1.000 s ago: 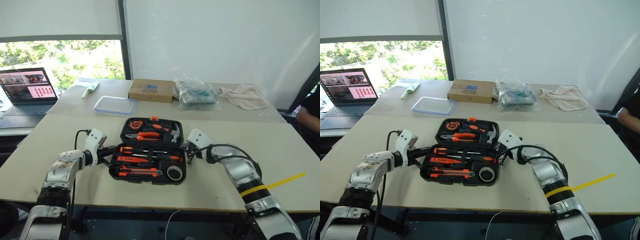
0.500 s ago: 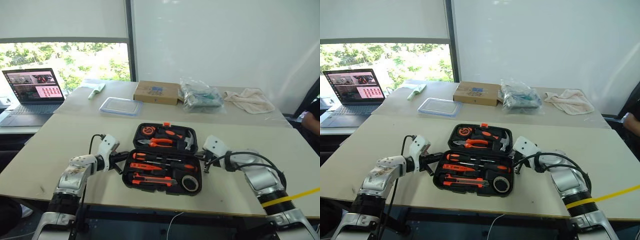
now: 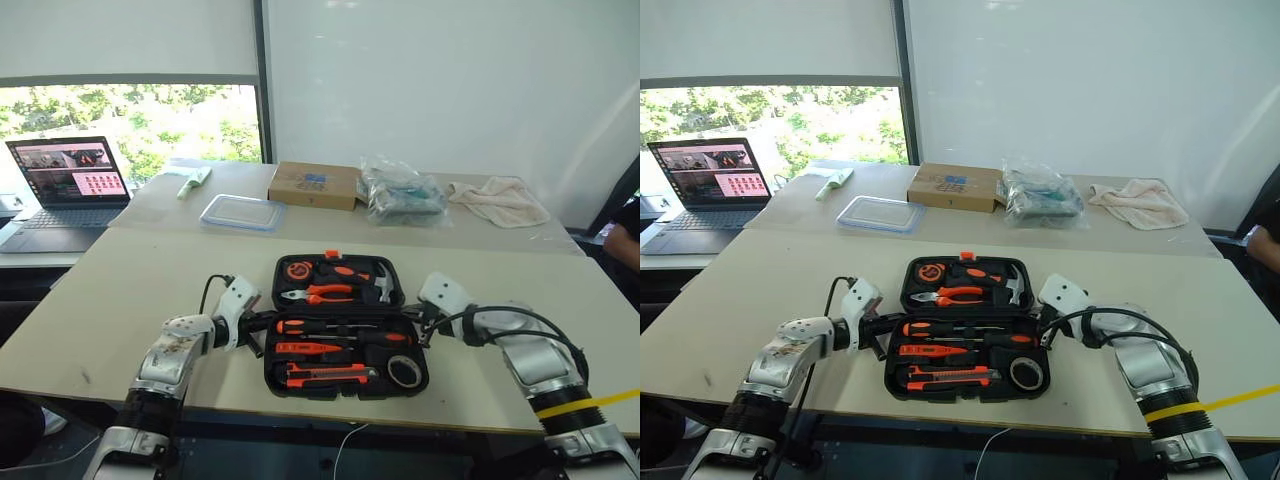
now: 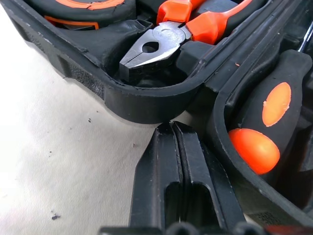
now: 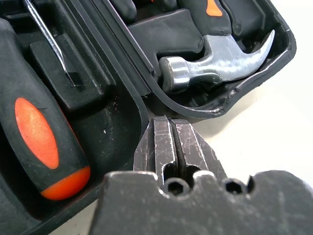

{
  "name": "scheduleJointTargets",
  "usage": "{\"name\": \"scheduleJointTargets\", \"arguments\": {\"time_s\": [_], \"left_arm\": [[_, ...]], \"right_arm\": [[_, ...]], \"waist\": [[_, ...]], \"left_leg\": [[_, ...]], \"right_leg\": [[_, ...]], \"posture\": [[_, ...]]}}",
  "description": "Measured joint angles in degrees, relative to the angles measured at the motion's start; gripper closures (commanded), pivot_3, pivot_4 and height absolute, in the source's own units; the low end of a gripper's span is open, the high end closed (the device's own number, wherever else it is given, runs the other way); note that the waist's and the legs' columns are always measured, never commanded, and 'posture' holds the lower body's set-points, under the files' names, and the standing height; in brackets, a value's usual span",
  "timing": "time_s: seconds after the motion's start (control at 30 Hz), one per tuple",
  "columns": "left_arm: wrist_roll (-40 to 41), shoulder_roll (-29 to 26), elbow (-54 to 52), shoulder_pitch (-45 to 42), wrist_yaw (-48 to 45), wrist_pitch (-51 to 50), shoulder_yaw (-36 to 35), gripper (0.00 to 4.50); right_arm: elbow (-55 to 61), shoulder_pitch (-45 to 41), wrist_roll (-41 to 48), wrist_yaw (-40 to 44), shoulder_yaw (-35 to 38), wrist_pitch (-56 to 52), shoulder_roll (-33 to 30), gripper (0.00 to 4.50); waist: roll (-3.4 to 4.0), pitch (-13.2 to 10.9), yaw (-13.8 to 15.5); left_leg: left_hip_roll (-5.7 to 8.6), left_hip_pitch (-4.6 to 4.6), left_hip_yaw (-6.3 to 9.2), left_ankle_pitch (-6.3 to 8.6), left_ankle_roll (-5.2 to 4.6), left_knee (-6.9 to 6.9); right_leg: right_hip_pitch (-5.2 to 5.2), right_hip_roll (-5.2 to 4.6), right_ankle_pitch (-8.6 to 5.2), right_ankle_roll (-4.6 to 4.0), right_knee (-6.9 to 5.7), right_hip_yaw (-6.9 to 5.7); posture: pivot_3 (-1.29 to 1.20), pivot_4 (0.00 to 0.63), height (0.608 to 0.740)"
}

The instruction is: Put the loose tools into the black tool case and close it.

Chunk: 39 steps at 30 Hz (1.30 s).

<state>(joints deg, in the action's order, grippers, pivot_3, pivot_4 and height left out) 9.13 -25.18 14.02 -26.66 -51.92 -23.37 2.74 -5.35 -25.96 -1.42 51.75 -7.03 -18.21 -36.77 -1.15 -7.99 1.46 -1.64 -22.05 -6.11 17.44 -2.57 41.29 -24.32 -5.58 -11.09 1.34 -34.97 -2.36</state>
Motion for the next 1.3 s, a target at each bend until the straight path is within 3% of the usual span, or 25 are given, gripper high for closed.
{"name": "scheduleJointTargets", "arguments": {"time_s": [0.53,0.57,0.6,0.7,0.8,1.0,1.03,1.17,1.3], "left_arm": [[-2.4,1.9,8.6,-5.9,-0.4,3.2,1.1,4.41],[-2.4,0.8,7.4,-5.6,-0.5,2.4,1.1,4.49],[-2.3,0.4,6.3,-5.3,-0.5,1.5,1.0,4.49],[0.2,-2.1,1.3,-3.3,-1.3,-4.3,-0.2,3.7],[2.6,-7.4,-2.7,-2.0,-3.3,-10.1,-1.9,2.58],[9.2,-15.4,-4.4,-4.1,-7.0,-23.6,-6.0,0.46],[10.1,-15.5,-4.1,-5.9,-7.6,-25.3,-6.1,0.24],[11.4,-13.7,0.1,-16.1,-5.2,-31.5,-6.0,0.24],[11.2,-9.1,6.1,-21.4,-0.8,-34.6,-5.7,0.24]], "right_arm": [[3.8,2.9,0.3,-0.7,1.4,-3.3,-1.1,4.5],[3.8,2.9,0.5,-0.5,1.4,-3.1,-1.2,4.21],[3.8,2.9,0.7,-0.3,1.5,-3.1,-1.4,4.21],[7.2,4.7,4.6,2.7,3.4,-5.7,-3.6,3.18],[10.4,5.5,8.9,4.9,5.3,-11.1,-5.8,2.17],[14.1,2.1,18.5,7.7,7.9,-34.7,-11.8,0.12],[13.1,-1.2,19.3,6.2,7.9,-39.8,-11.3,0.02],[7.7,-12.8,20.8,-1.1,9.3,-54.7,-6.7,0.02],[1.7,-18.2,20.7,-7.2,9.6,-61.5,-1.6,0.02]], "waist": [[-0.02,0.0,0.3],[-0.02,0.0,0.2],[-0.02,0.0,0.1],[-0.02,0.0,-0.3],[-0.04,0.0,-0.9],[-0.11,-0.1,-1.1],[-0.2,-0.2,-1.1],[-0.31,-0.3,-0.8],[-0.3,-0.3,-1.0]], "left_leg": [[0.01,0.0,0.07,0.19,-0.34,0.19],[0.01,0.0,0.09,0.2,-0.34,0.18],[0.0,-0.01,0.1,0.19,-0.33,0.17],[-0.08,-0.17,0.14,0.03,-0.05,0.0],[-0.09,-0.25,0.12,0.03,-0.03,-0.17],[-0.09,-0.29,0.03,0.03,-0.04,-0.21],[-0.05,-0.31,0.01,0.07,-0.1,-0.19],[-0.06,-0.29,0.06,0.06,-0.15,-0.16],[0.01,-0.39,-0.01,-0.22,0.31,-0.22]], "right_leg": [[0.02,-0.02,0.0,0.0,-0.03,0.01],[0.01,-0.02,0.0,0.0,-0.02,0.01],[0.0,-0.02,0.0,0.0,-0.02,0.01],[-0.12,0.09,-0.01,0.0,-0.03,0.0],[-0.29,0.13,-0.02,-0.01,0.03,0.02],[-0.45,0.1,-0.05,-0.03,0.02,0.09],[-0.56,0.04,-0.05,-0.03,0.02,0.13],[-0.59,0.14,0.05,-0.19,-0.11,0.11],[-0.73,0.21,0.06,-0.22,-0.23,0.17]], "posture": [[0.0,0.15,0.74],[0.0,0.15,0.74],[0.0,0.15,0.74],[0.0,0.15,0.74],[0.0,0.15,0.74],[0.0,0.15,0.74],[0.0,0.15,0.74],[0.0,0.15,0.74],[0.0,0.15,0.74]]}}
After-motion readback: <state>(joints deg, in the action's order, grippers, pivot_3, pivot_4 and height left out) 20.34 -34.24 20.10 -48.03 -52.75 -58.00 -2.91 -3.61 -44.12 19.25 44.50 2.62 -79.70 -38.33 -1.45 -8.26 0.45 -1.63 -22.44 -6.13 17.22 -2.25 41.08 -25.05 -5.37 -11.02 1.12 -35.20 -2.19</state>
